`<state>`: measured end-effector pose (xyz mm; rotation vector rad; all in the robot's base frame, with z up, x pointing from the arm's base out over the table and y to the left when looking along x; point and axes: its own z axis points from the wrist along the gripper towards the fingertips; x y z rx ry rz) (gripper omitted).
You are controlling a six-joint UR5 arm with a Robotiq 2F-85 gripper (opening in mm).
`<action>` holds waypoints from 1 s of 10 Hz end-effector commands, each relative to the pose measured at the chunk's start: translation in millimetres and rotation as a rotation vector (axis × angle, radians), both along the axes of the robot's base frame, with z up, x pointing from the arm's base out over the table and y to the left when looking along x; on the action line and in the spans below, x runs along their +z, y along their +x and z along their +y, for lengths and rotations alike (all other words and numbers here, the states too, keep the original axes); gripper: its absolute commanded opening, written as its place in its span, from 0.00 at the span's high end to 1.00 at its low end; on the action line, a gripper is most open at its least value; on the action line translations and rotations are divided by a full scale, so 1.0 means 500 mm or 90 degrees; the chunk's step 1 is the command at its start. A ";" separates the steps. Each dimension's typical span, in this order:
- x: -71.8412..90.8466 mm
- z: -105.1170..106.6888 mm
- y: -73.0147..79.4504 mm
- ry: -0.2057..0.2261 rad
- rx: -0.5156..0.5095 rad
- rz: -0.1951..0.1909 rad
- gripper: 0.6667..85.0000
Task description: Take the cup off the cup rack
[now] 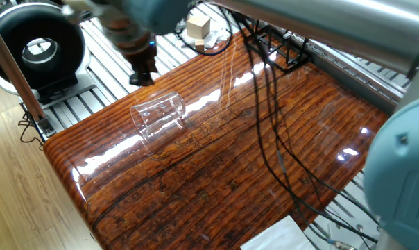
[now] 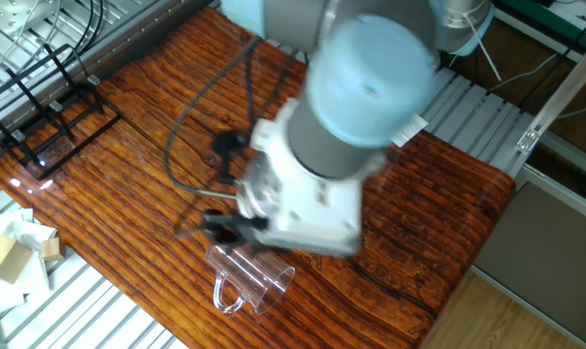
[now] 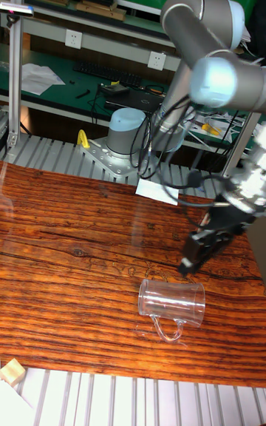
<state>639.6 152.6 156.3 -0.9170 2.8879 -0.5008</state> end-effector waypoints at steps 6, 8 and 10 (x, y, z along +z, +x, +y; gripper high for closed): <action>-0.030 0.130 -0.010 -0.016 -0.073 -0.003 0.61; -0.044 0.128 0.003 -0.021 -0.073 -0.010 0.61; -0.060 0.117 0.018 -0.034 -0.072 -0.019 0.60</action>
